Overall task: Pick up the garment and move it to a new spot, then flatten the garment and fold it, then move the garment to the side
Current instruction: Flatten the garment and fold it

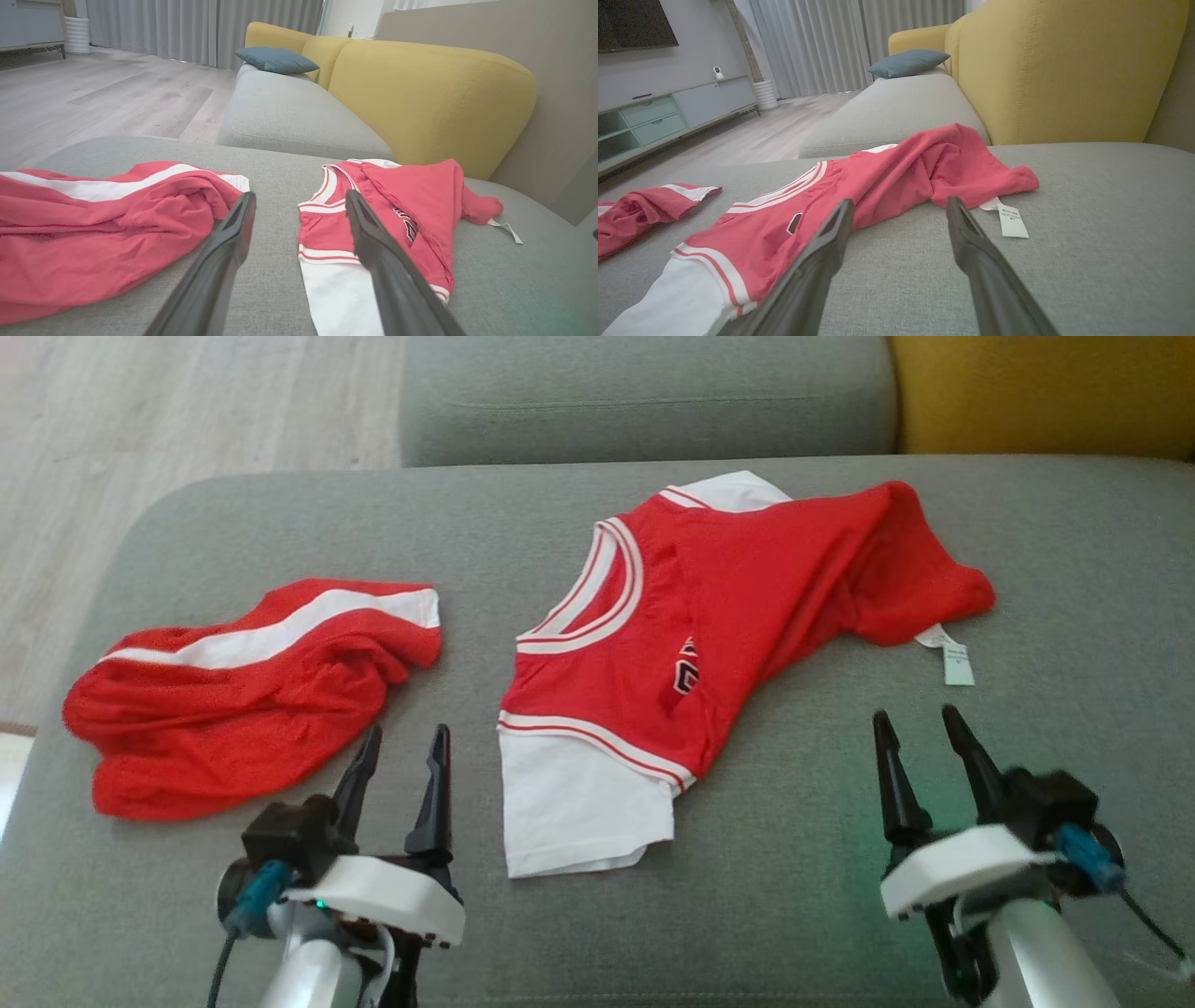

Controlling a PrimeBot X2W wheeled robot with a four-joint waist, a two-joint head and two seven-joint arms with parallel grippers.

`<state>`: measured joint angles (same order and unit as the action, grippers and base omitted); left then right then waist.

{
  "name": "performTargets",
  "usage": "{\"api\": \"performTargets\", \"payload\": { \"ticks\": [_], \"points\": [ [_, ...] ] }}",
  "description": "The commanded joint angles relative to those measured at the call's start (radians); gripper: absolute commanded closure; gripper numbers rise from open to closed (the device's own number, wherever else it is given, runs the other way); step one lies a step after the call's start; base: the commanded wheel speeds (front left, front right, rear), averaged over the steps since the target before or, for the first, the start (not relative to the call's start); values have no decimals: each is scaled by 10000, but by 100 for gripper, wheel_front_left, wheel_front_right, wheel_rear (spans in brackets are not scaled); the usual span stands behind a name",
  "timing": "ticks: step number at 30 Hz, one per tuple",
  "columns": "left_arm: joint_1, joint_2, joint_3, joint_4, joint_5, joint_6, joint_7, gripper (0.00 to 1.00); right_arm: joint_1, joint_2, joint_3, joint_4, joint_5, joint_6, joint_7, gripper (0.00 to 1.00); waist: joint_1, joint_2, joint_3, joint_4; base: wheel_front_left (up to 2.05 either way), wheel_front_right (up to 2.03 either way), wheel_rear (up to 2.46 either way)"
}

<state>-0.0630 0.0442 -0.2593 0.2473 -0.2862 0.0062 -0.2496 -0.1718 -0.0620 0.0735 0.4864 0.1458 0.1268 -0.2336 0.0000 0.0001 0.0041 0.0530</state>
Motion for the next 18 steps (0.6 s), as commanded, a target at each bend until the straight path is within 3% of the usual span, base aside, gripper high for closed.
{"api": "performTargets", "payload": {
  "ticks": [1,11,18],
  "points": [
    [-164,60,220,-397,-52,34,-122,0,-117,117,162,-457,31,39,-151,0,0,-1,4,-135,0,0,0],
    [-31,60,47,-541,-62,-5,-122,0,293,118,229,-1089,240,39,-223,0,0,-1,79,-549,0,0,0],
    [-126,60,-68,-614,-45,-80,-122,0,164,118,113,-1251,50,39,-233,0,0,-1,345,-393,0,0,0]
  ]
}}
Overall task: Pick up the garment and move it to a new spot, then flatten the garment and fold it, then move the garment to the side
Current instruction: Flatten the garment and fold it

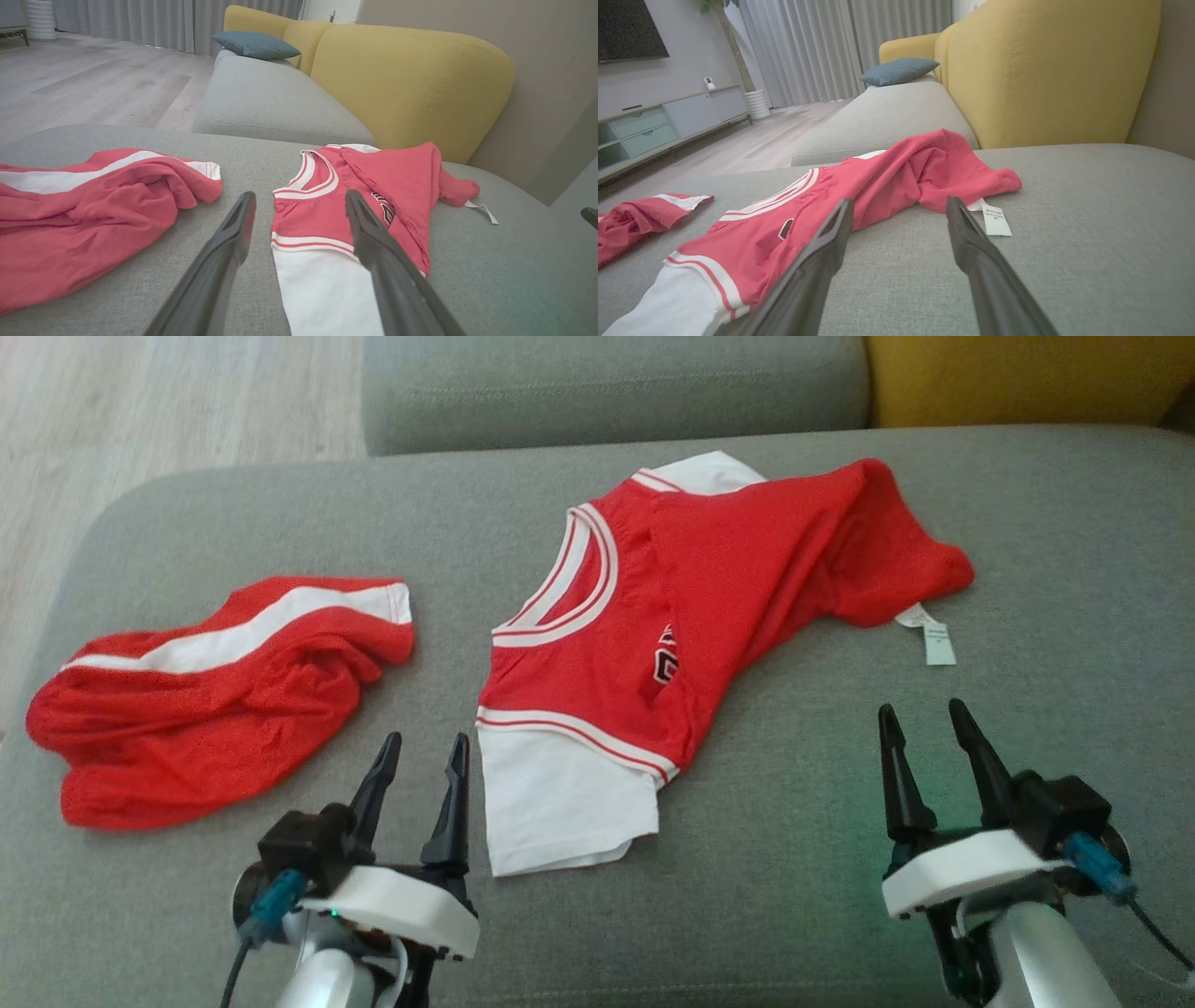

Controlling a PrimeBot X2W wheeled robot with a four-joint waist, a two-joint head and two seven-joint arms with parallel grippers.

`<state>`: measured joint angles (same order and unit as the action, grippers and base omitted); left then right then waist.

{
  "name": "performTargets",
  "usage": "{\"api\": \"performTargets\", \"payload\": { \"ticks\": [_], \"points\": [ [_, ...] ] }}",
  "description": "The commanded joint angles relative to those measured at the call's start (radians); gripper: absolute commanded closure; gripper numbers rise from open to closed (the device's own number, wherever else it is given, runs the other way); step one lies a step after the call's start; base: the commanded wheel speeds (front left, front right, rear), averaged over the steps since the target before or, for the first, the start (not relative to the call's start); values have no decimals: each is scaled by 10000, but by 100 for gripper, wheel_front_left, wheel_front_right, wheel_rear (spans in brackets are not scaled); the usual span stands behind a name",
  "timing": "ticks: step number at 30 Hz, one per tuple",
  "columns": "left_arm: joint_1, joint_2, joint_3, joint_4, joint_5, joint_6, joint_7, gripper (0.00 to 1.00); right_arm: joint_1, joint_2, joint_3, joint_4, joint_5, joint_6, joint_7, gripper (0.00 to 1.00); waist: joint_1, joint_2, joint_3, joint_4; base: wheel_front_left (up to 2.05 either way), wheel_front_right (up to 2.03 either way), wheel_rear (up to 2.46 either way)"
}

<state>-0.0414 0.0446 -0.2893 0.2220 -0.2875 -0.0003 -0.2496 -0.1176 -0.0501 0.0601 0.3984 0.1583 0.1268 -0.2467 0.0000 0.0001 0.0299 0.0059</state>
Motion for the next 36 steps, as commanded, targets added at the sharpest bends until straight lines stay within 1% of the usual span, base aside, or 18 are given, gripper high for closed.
{"api": "performTargets", "payload": {
  "ticks": [1,6,10,12,14,15,18,23,30,36],
  "points": [
    [-396,56,208,-357,-24,-38,-122,0,-489,-1,254,-413,-165,39,-71,0,0,-1,182,152,0,0,0],
    [-845,56,-17,-271,-44,-212,-122,0,-1824,-1,285,-605,-1126,39,626,0,0,-1,1003,910,0,0,0],
    [-1134,56,-221,-217,-118,-283,-122,0,-3178,-1,229,-299,-2030,39,1430,0,0,-1,1609,1583,0,0,0],
    [-1263,56,-322,-203,-203,-309,-122,0,-3931,-31,56,88,-2384,39,1888,0,0,-1,1914,1943,0,0,0],
    [-1393,56,-430,-186,-298,-332,-122,0,-4691,-221,-147,621,-2608,39,2329,0,0,-1,2192,2309,0,0,0],
    [-1393,56,-430,-186,-298,-332,-122,0,-4691,-221,-147,621,-2608,39,2329,0,0,-1,2192,2309,0,0,0],
    [-1581,56,-617,-178,-482,-346,-122,0,-5751,-591,-425,1572,-2779,39,2916,0,0,-1,2557,2827,0,0,0],
    [-1915,56,-930,-210,-736,-344,-122,0,-7249,-1238,-708,3228,-3040,39,3757,0,0,-1,3115,3499,0,0,0],
    [-2210,56,-1211,-220,-958,-301,-122,0,-8564,-1583,-1048,4981,-2953,39,4266,0,0,-1,3598,3998,0,0,0],
    [-2327,56,-1338,-223,-1059,-241,-122,0,-9128,-1714,-1155,5860,-3164,39,4127,0,0,-1,3741,4110,0,0,0]
  ]
}}
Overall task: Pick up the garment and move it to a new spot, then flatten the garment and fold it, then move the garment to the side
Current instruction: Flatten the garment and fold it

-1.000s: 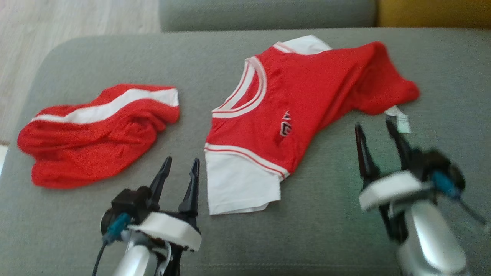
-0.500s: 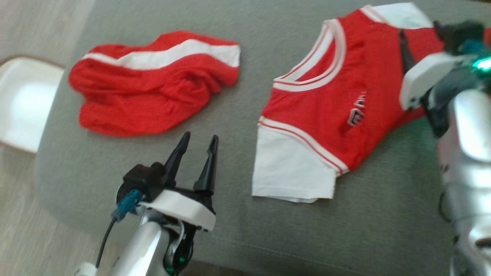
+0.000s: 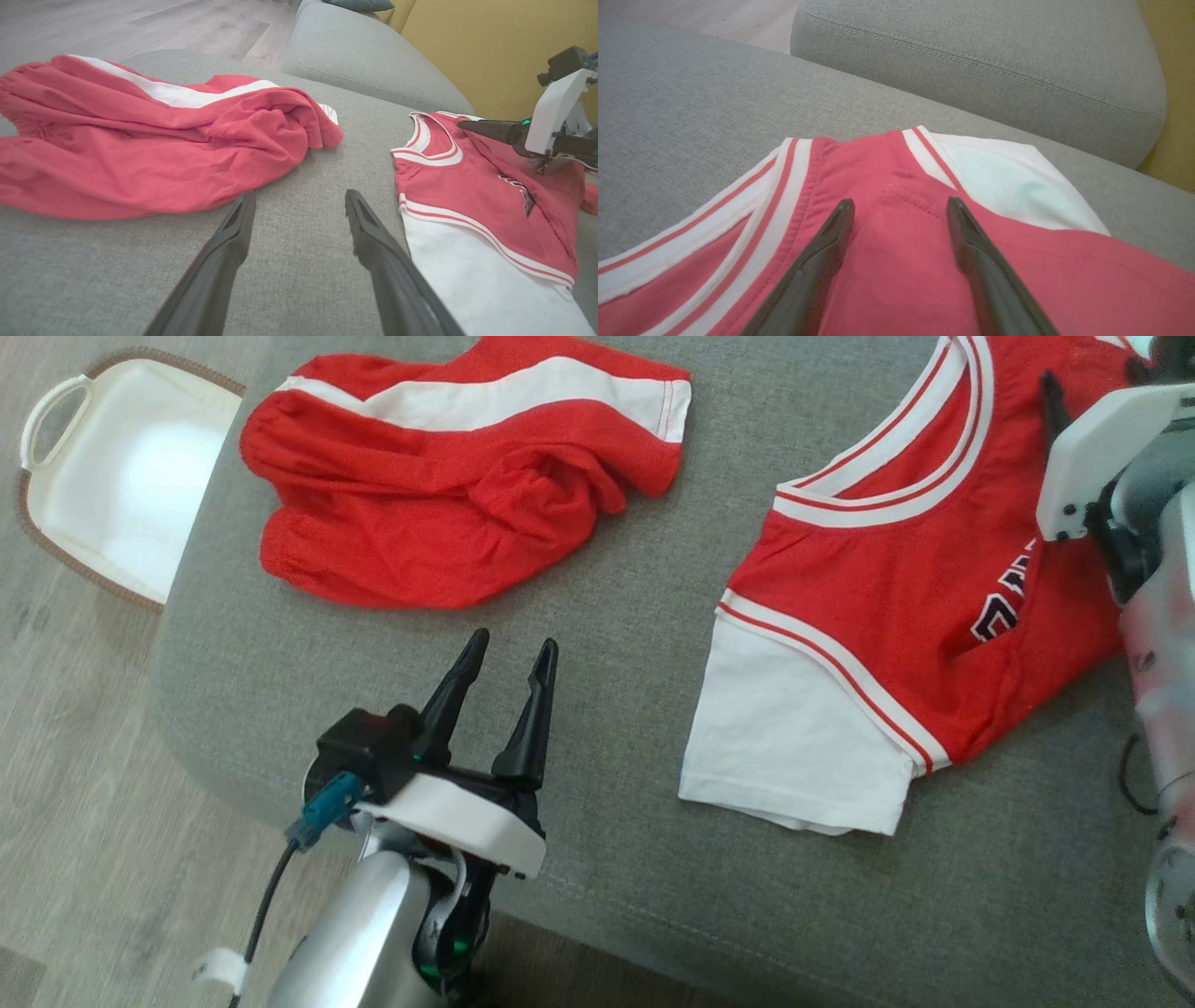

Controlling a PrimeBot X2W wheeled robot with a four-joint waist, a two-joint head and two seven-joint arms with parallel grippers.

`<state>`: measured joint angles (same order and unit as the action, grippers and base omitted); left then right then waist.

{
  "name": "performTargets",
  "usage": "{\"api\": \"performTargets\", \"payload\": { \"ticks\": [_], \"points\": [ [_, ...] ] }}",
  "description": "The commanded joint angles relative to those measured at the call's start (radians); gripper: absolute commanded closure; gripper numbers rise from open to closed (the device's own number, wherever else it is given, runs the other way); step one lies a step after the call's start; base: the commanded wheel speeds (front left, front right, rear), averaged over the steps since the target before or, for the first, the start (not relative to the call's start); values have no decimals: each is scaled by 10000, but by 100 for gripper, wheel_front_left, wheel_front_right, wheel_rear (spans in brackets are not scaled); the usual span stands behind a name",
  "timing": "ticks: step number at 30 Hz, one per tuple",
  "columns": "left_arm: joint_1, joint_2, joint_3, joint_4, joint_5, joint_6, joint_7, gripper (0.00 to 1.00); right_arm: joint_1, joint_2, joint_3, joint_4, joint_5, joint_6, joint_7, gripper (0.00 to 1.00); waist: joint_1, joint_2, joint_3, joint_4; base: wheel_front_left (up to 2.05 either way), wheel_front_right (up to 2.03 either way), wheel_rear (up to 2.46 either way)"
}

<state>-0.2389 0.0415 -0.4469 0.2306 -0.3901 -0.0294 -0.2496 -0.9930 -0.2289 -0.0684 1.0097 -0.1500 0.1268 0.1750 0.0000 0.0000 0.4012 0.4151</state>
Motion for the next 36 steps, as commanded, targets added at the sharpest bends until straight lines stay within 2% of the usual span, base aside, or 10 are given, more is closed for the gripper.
{"api": "performTargets", "payload": {
  "ticks": [1,12,13,14,15,24,36],
  "points": [
    [-370,87,217,-311,-47,59,-122,0,-440,62,108,-138,-126,39,-121,0,0,0,52,27,0,0,0],
    [-553,87,-47,-304,-135,97,-122,0,-1067,-25,-436,730,-636,39,-394,0,0,0,300,172,0,0,0],
    [-553,87,-57,-301,-144,111,-122,0,-1097,-26,-491,789,-684,39,-412,18,0,0,303,176,0,0,0],
    [-550,87,-62,-297,-154,123,-122,0,-1121,-15,-555,844,-718,39,-438,66,0,0,304,175,0,0,0],
    [-545,87,-65,-290,-157,132,-122,0,-1138,1,-617,893,-751,39,-475,100,0,0,303,168,0,0,0],
    [-522,87,4,-174,-71,169,-122,0,-1134,312,-1053,1186,-850,39,-1044,100,0,0,20,-170,0,0,0],
    [60,87,718,-17,536,218,-122,0,-306,1244,-1382,1155,80,39,-3040,100,0,0,-1571,-1815,0,0,0]
  ]
}}
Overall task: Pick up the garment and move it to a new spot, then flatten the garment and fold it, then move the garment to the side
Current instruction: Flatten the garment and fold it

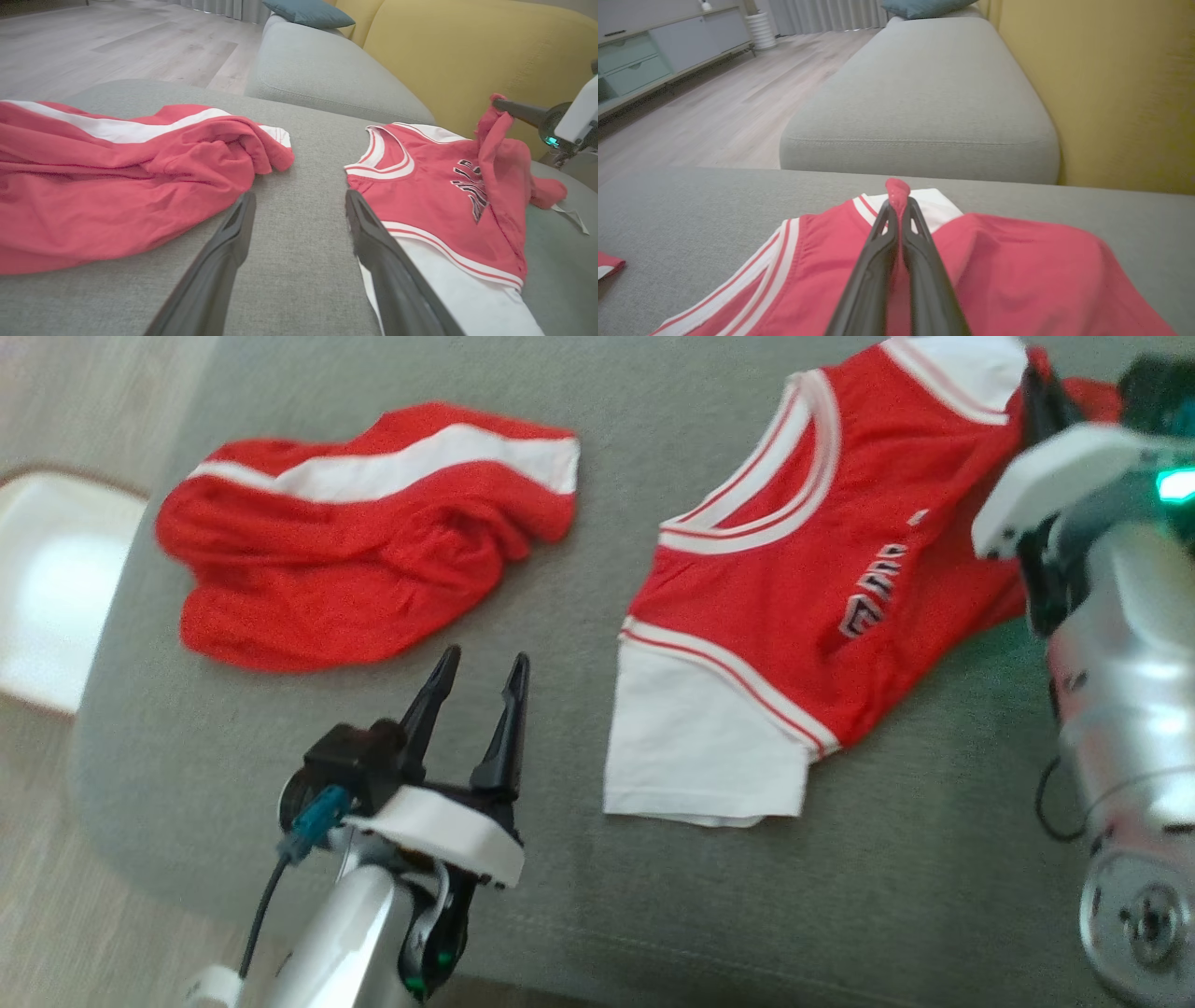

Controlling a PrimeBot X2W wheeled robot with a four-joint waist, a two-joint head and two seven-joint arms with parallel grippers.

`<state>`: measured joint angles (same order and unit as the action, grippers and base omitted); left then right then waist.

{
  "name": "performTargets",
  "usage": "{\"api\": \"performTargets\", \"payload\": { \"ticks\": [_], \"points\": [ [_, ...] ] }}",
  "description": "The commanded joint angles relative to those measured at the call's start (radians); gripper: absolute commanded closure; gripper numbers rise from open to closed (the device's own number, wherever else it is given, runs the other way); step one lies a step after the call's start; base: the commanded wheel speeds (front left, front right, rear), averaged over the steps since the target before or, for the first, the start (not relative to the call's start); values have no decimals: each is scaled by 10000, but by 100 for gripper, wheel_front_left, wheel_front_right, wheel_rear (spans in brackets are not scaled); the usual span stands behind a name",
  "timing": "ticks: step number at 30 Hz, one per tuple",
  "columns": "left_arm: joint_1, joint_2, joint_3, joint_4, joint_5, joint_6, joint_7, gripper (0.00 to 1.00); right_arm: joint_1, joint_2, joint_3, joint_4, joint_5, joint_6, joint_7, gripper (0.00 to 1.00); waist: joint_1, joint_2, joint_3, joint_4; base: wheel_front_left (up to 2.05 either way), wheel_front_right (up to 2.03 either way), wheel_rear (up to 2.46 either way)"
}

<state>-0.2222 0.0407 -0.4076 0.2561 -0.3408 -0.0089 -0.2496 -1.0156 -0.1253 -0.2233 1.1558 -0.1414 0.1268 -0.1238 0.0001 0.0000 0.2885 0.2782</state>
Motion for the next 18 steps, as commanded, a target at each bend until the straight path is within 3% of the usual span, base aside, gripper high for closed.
{"api": "performTargets", "payload": {
  "ticks": [1,10,18],
  "points": [
    [-34,95,396,-264,101,10,-122,0,59,249,155,-354,140,39,-191,100,-1,0,-584,-603,0,0,0],
    [619,95,993,-296,478,47,-122,0,1902,232,-186,-1615,1281,39,-795,100,-1,0,-1600,-1933,0,0,0],
    [926,95,1239,-382,666,46,-122,0,3889,116,-1540,-3715,1306,39,-275,100,-1,0,-1940,-2648,0,0,0]
  ]
}}
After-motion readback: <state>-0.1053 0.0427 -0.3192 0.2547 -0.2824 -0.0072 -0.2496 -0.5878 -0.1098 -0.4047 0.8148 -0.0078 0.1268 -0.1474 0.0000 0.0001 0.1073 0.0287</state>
